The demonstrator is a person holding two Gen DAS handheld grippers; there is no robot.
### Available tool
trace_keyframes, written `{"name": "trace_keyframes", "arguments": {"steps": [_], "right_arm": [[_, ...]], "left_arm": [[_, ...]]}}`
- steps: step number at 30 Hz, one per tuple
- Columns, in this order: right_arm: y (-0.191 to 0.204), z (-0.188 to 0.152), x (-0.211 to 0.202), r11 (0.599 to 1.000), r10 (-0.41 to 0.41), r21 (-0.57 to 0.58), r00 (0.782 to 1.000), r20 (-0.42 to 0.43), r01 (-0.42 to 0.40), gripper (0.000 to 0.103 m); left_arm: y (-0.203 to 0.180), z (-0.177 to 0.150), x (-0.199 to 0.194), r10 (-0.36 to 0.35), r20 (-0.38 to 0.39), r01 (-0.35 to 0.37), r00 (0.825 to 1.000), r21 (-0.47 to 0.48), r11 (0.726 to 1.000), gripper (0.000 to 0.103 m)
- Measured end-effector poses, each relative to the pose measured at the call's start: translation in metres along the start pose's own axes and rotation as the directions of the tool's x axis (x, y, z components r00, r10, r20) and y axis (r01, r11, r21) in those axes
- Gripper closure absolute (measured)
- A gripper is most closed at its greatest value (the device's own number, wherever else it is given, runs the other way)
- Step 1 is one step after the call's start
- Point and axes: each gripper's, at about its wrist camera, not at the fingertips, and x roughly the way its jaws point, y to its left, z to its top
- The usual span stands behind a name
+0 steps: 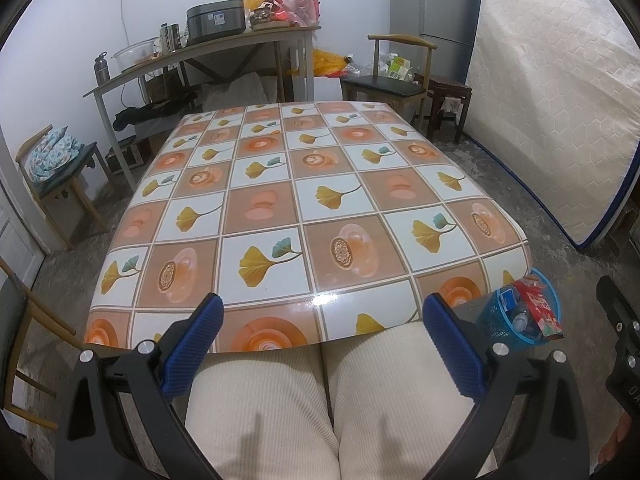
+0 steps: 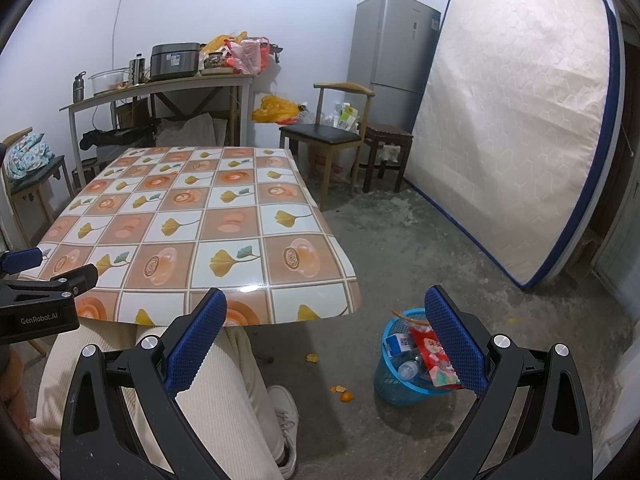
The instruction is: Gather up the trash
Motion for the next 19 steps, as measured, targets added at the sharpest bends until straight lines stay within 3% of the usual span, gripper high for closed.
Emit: {"name": "trace_keyframes", "arguments": {"steps": [19], "right_arm": [[0.0001,0.0026,0.0009,1.000,0.003,-0.005,1.000,0.004,-0.003,0.008]], "left_arm": [[0.0032,-0.0036,0.0016,-0.001,-0.008,0.001,1.000,-0.002,1.000,0.005]]}}
